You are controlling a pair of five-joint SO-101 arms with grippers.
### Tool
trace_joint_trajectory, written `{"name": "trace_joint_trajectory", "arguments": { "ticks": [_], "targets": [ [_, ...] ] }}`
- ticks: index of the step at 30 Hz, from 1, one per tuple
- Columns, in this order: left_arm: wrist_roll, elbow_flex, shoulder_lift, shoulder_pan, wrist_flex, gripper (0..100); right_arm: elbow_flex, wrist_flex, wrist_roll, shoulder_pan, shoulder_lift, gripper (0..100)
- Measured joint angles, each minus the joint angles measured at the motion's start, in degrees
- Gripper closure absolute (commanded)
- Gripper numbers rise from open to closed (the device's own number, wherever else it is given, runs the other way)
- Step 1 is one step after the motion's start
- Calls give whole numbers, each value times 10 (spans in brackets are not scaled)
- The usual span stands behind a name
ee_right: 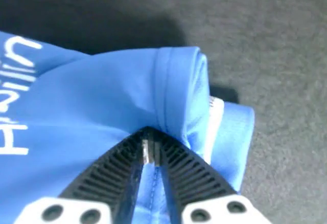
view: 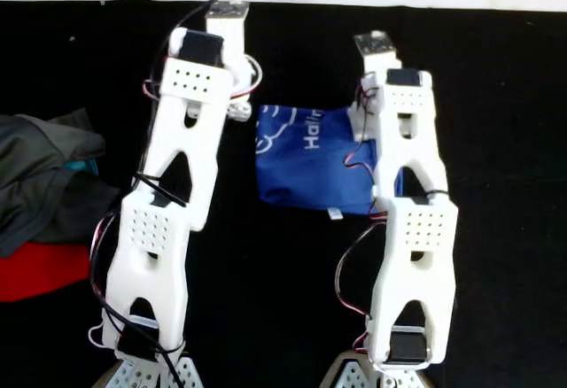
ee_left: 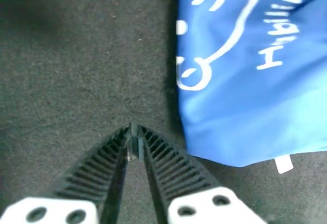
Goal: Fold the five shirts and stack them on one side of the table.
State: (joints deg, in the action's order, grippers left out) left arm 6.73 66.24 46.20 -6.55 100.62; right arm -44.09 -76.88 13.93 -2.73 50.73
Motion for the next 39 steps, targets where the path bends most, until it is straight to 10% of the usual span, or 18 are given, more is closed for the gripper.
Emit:
{"name": "trace_joint_trajectory", "arguments": {
  "ticks": [21, 30, 39],
  "targets": [
    [0, -218, 0, -165, -46, 991, -5, -78, 24, 55, -69, 992],
    [-3, -377, -23, -144, -216, 991, -5, -22, 13, 58, -7, 992],
    [-1, -309, -62, -124, -172, 991, -50, -32, 12, 67, -2, 992]
  ]
}}
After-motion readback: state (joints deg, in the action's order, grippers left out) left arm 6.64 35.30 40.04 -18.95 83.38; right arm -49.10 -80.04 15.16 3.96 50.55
